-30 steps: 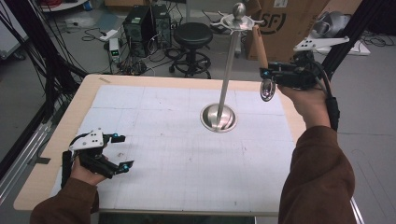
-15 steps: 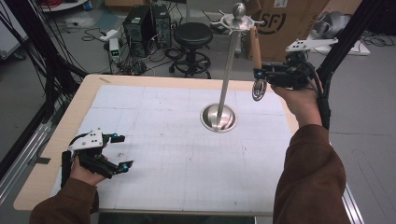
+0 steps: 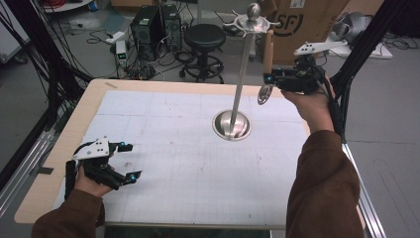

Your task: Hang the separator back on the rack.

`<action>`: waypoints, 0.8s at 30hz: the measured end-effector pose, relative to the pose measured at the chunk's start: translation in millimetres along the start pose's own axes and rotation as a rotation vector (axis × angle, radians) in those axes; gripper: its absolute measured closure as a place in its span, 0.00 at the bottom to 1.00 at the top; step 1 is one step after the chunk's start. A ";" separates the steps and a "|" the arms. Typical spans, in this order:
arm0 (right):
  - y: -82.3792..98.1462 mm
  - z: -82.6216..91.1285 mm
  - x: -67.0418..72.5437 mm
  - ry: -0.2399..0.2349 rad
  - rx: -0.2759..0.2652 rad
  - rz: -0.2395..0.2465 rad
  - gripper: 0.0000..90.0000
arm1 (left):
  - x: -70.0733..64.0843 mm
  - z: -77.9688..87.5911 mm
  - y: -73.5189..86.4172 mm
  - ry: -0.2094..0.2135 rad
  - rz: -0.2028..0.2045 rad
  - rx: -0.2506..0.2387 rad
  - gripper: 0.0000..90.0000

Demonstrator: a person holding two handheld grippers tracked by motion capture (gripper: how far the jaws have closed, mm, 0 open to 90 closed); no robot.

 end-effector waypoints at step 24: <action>-0.2 -3.4 -1.0 -0.003 0.009 0.003 0.75 | -0.4 -0.5 0.5 0.003 -0.002 0.004 0.02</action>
Point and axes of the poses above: each handheld gripper's, and its own axes: z roughly backward along the jaws, y roughly out of its underside, x roughly to its left, the point moved 7 cm from there along -z, roughly forward along the jaws, and after that the axes turned 13 degrees about -y, right-handed, at the moved point
